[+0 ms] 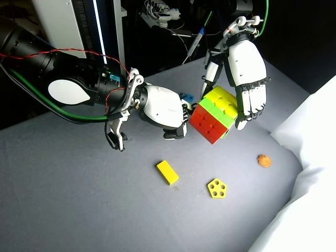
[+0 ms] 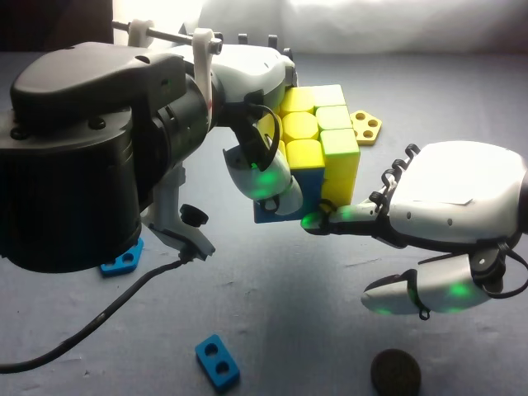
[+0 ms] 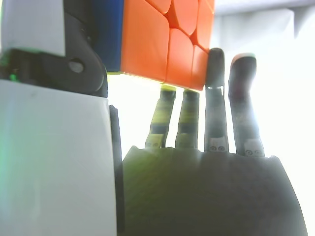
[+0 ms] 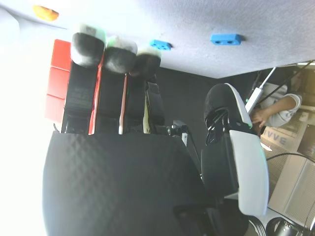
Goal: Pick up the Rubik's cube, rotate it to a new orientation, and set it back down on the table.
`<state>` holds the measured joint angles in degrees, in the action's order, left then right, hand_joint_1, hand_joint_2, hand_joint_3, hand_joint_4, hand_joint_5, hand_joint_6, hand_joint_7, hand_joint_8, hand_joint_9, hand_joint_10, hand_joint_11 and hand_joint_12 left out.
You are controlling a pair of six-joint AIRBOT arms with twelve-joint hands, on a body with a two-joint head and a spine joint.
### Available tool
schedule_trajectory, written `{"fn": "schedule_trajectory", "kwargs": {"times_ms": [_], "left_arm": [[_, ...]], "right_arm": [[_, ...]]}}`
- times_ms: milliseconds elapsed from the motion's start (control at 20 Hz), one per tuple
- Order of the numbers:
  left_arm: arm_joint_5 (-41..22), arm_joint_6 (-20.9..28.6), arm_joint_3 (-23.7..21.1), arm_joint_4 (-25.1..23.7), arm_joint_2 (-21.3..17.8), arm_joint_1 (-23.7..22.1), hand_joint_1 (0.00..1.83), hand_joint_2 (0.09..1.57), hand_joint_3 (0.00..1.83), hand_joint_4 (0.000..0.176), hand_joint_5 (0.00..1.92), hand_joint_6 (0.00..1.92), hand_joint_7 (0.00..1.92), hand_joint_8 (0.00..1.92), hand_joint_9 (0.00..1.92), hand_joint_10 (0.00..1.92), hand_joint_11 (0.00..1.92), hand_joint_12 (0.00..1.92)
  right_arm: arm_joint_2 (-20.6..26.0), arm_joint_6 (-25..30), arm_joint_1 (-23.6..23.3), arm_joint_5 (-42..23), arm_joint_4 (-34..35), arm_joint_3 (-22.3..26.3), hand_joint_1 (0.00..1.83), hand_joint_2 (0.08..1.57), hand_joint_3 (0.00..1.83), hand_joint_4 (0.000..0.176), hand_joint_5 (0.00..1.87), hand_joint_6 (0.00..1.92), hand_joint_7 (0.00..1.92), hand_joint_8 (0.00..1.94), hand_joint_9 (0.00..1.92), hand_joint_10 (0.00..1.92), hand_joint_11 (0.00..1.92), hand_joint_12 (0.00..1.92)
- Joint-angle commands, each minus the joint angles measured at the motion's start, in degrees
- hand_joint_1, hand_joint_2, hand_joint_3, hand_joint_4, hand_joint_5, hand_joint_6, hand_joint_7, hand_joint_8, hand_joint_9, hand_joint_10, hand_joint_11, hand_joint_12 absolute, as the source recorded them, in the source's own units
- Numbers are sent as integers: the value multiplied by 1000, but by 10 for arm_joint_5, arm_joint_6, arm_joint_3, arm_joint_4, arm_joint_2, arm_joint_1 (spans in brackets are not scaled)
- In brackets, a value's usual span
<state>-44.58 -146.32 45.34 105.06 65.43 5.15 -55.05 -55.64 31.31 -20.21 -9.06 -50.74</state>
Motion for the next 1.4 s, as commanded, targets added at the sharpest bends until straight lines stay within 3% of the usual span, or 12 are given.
{"fn": "schedule_trajectory", "kwargs": {"times_ms": [0, 300, 500, 550, 650, 750, 850, 1000, 1050, 1200, 1250, 1350], "left_arm": [[10, 2, -1, -36, -4, -9, 1075, 1380, 0, 0, 607, 1529, 458, 1883, 320, 1905, 272, 1921], [10, 2, -1, -36, -4, -9, 1056, 1388, 0, 0, 589, 1578, 451, 1864, 304, 1863, 230, 1921], [10, 2, -1, -36, -4, -9, 1079, 1378, 0, 0, 604, 1508, 474, 1886, 346, 1895, 297, 1921], [10, 2, -1, -36, -4, -8, 1103, 1359, 0, 0, 641, 1443, 494, 1866, 360, 1884, 287, 1921], [10, 3, -2, -36, -4, -6, 1037, 1406, 11, 0, 550, 1612, 428, 1917, 284, 1909, 244, 1921], [10, 6, -1, -37, -4, -4, 1061, 1393, 0, 0, 577, 1553, 451, 1908, 300, 1916, 247, 1921], [10, 22, -1, -55, -4, 2, 1100, 1364, 0, 0, 643, 1449, 484, 1874, 328, 1918, 264, 1921], [10, 41, 0, -75, -5, 13, 1041, 1395, 7, 0, 557, 1619, 458, 1863, 334, 1877, 292, 1921], [10, 63, 0, -93, -6, 22, 1049, 1389, 2, 0, 577, 1595, 458, 1856, 332, 1866, 273, 1921], [10, 101, -1, -129, -11, 45, 1065, 1383, 1, 0, 600, 1546, 459, 1877, 327, 1895, 267, 1921], [11, 116, -1, -145, -13, 54, 1227, 1368, 12, 0, 588, 1523, 448, 1890, 434, 1843, 255, 1921], [13, 148, 0, -179, -19, 78, 1095, 1365, 7, 0, 629, 1490, 468, 1872, 351, 1865, 269, 1921]], "right_arm": [[4, -1, 1, -56, 0, 2, 151, 1258, 0, 0, 180, 2, 656, 1866, 836, 1921, 795, 1921], [46, 0, 30, -57, -7, 38, 154, 1256, 0, 0, 188, 4, 671, 1882, 846, 1921, 790, 1921], [113, 9, 37, -61, -7, 81, 143, 1260, 1, 0, 189, 7, 657, 1830, 800, 1921, 748, 1921], [150, 31, 44, -57, -7, 85, 164, 1252, 0, 0, 191, 6, 665, 1865, 804, 1921, 754, 1921], [168, 42, 48, -54, -6, 83, 178, 1249, 0, 0, 203, 10, 679, 1861, 820, 1921, 769, 1921], [194, 78, 53, -55, -6, 76, 165, 1254, 0, 0, 208, 10, 684, 1890, 840, 1921, 801, 1921], [213, 118, 52, -73, -6, 55, 174, 1247, 0, 0, 212, 9, 554, 1724, 679, 1921, 682, 1921], [215, 152, 27, -81, -6, 26, 178, 1243, 0, 0, 198, 3, 434, 1531, 420, 1921, 395, 1921], [214, 151, 22, -88, -6, 26, 160, 1247, 1, 0, 185, 1, 401, 1389, 371, 1834, 309, 1921], [211, 151, 17, -94, -6, 26, 14, 1251, 1, 0, 141, 14, 234, 488, 65, 1102, 5, 1702], [211, 150, 17, -94, -7, 26, 12, 1252, 1, 0, 146, 16, 192, 263, 14, 835, 0, 1410], [208, 143, 16, -94, -7, 26, 7, 1251, 1, 0, 109, 15, 129, 51, 39, 237, 0, 691]]}}
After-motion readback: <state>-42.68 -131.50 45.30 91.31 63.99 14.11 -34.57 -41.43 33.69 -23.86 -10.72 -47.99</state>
